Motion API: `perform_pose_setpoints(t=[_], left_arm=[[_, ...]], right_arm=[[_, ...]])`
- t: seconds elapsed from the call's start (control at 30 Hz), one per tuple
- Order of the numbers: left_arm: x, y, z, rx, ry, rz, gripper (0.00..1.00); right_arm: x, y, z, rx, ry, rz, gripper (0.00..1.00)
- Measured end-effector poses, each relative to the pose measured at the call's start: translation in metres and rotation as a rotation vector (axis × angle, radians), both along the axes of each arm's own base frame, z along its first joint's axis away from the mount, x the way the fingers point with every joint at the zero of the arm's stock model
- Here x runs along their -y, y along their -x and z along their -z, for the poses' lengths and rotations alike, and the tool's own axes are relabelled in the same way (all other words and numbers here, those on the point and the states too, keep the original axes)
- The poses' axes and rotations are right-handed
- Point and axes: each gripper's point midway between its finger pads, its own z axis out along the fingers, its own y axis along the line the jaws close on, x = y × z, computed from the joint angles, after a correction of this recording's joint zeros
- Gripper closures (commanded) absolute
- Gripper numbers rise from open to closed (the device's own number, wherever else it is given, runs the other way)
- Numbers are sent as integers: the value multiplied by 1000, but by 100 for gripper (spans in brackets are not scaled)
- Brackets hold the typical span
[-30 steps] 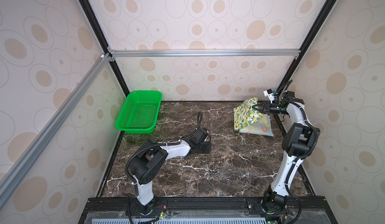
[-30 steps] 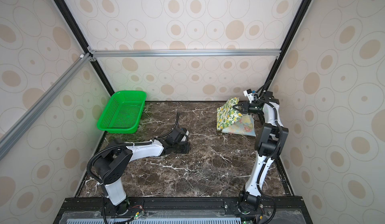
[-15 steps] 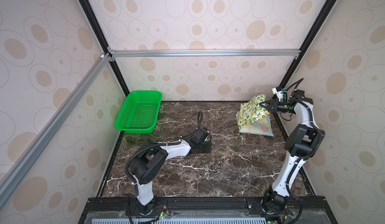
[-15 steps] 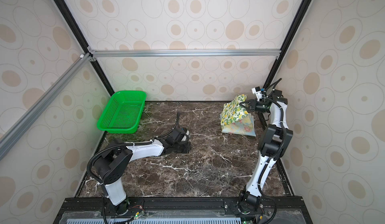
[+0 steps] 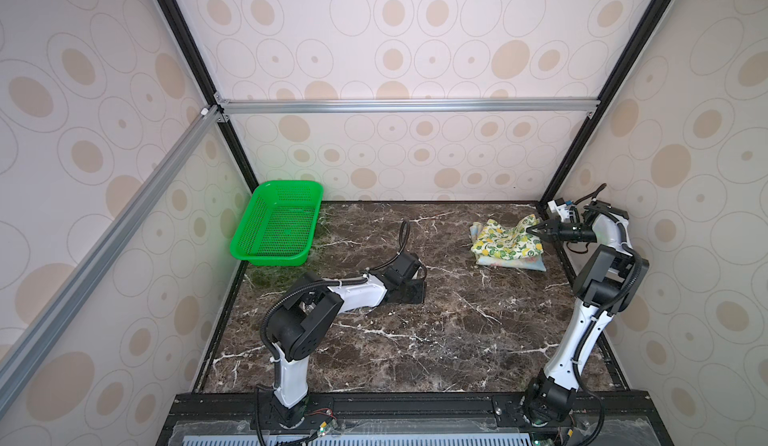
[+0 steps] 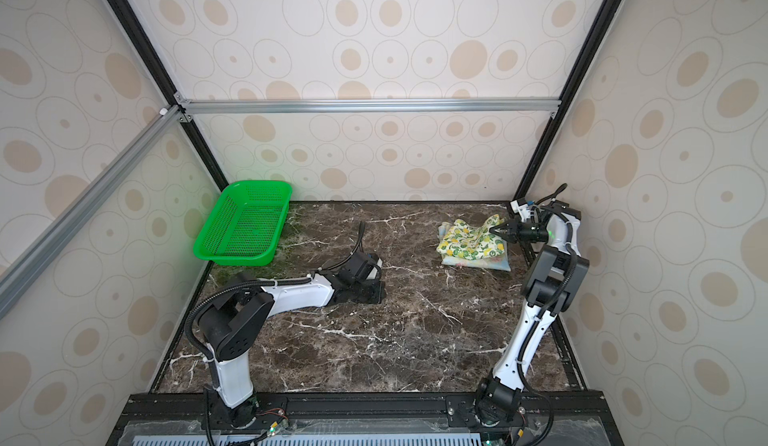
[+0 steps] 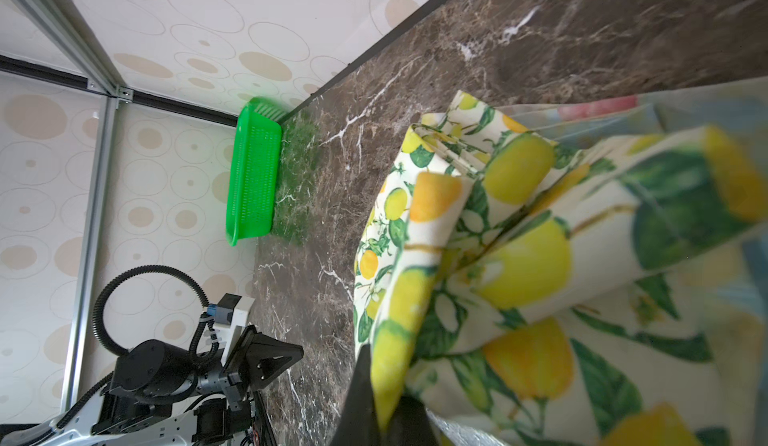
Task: Fold and stack the skirts
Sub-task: 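Lower the lemon-print cloth onto the floral skirt with right gripper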
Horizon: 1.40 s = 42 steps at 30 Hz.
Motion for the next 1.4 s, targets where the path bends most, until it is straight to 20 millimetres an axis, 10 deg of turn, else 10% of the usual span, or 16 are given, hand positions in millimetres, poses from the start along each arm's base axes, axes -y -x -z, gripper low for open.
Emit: perform_pose_setpoints(t=[0.57, 1.1, 1.4], left_arm=[[4, 1, 12, -27, -9, 8, 100], [5, 2, 12, -36, -5, 8, 100], [17, -7, 1, -26, 17, 17, 100]], right_arm=[[-53, -29, -47, 132, 106, -149, 100], [5, -15, 22, -59, 124, -56, 100], [8, 12, 61, -203, 86, -27, 57]])
